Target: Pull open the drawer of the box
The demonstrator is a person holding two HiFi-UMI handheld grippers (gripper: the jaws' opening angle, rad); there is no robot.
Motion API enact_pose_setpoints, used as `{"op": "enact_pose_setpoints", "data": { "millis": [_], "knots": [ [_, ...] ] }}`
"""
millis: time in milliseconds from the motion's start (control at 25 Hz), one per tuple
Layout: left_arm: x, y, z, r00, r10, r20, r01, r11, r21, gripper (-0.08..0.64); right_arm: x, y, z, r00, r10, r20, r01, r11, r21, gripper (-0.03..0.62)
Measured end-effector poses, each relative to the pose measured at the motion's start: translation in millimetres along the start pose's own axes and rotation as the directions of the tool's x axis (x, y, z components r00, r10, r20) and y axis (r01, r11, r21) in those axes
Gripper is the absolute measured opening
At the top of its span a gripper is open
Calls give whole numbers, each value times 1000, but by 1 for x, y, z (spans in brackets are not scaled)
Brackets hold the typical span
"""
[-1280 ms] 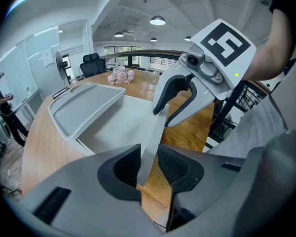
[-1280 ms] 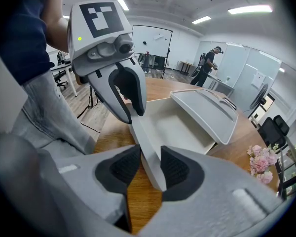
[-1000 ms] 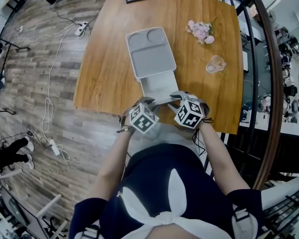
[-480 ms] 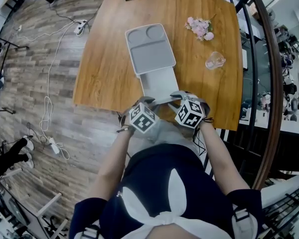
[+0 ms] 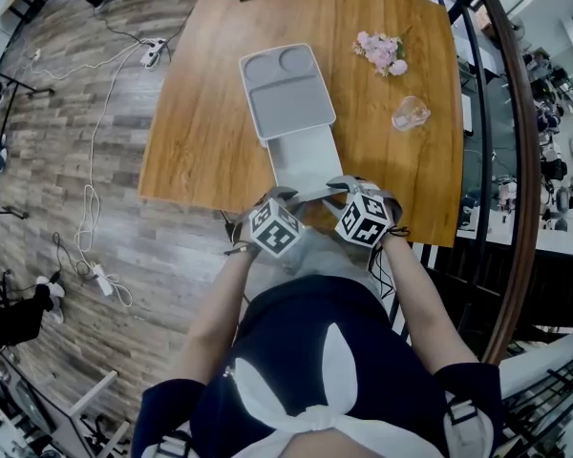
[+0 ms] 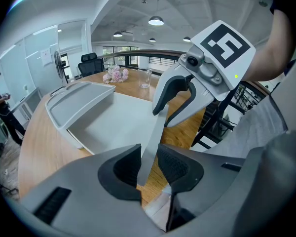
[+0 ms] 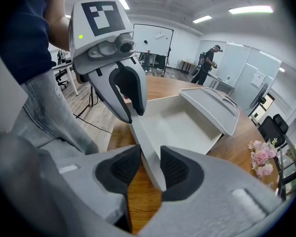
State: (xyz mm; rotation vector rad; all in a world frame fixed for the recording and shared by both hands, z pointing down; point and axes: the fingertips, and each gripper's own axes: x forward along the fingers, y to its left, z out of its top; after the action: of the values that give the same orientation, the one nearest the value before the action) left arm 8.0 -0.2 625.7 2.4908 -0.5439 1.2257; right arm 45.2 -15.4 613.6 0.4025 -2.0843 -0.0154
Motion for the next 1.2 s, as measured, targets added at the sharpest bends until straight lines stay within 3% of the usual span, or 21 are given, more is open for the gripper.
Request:
{"op": "enact_pose_setpoints", "data": {
  "millis": [840,1200],
  "knots": [
    [-4,-28,-8,1000,-17,-11,18,1000,17,115,-11,25,-8,1000,-2,-18,2,1000,8,126],
    [-3,-30,-9,1000,12,15,-12,1000,1,118,-11,24,-11,999,-52,-17,53,996,74,147]
  ]
}}
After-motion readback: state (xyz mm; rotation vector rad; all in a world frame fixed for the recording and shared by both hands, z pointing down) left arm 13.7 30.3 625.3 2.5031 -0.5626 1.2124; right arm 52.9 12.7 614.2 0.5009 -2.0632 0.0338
